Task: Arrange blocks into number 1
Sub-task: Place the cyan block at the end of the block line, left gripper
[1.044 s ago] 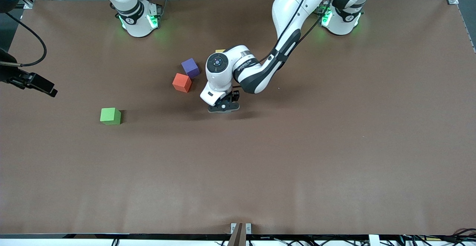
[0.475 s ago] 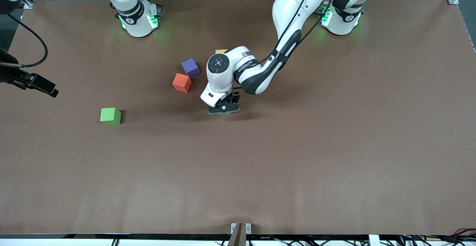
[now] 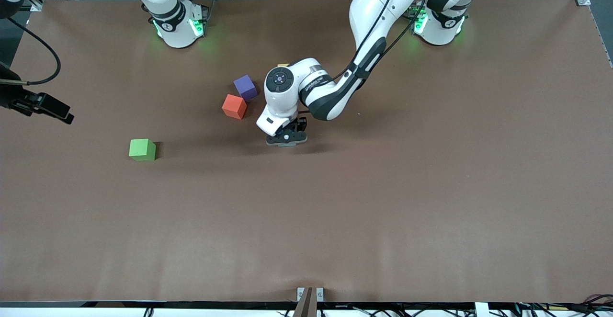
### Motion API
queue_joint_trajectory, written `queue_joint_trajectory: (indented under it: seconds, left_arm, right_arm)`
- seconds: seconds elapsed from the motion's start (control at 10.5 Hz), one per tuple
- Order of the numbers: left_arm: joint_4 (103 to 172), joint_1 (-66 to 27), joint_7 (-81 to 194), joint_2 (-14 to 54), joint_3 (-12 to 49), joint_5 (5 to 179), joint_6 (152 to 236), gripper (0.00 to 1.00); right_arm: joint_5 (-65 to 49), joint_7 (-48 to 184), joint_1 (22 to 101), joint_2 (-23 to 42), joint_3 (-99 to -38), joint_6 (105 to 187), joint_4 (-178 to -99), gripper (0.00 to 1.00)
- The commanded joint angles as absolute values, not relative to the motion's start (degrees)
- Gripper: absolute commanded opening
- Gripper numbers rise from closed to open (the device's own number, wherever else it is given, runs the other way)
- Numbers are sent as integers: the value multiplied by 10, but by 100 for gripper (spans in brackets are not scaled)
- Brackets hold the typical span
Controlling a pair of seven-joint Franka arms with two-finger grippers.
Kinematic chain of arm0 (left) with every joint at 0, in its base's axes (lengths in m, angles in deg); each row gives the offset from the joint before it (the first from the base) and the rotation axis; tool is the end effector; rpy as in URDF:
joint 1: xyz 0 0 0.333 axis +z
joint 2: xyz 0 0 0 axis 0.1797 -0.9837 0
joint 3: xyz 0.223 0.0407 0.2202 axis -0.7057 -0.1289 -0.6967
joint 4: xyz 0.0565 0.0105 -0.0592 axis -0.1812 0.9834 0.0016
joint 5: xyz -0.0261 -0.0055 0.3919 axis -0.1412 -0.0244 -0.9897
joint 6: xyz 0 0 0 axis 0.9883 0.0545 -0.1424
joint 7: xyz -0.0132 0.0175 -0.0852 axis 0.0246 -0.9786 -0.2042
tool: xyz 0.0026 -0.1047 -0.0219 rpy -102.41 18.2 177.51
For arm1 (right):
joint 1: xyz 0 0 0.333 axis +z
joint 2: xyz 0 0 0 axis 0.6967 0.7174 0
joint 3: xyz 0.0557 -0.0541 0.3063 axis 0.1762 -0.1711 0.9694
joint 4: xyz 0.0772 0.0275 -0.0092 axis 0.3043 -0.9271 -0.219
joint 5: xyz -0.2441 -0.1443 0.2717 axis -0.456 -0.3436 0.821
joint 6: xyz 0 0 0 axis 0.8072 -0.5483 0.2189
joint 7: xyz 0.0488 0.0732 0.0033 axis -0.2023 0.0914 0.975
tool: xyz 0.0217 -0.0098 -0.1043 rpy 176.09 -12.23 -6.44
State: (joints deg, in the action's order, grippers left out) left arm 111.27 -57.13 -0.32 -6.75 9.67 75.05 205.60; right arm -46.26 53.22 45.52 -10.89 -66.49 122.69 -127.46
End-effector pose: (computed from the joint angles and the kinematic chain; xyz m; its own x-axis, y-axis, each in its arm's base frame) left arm 0.4462 -0.6064 0.2014 0.9940 0.1089 0.0027 0.1086 -0.9925 0.0558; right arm 0.5755 -0.0219 0.6100 0.9791 -0.2029 0.0150 -0.2032 -0.9789 0.0216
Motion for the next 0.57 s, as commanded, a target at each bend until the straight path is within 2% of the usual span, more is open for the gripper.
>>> queue_joint_trajectory:
  seconds: [0.0,0.09,0.47]
  left_arm:
    - [1103,-581,-3,-73,88,762,2057,67]
    - [1105,-582,-18,-72,87,755,2057,100]
    - [1108,-574,-21,-38,77,756,2026,100]
  right_arm:
    - [-453,539,443,-111,-652,1223,-1274,100]
    - [-453,539,444,-111,-652,1224,-1274,100]
    - [-453,539,445,-111,-652,1224,-1274,100]
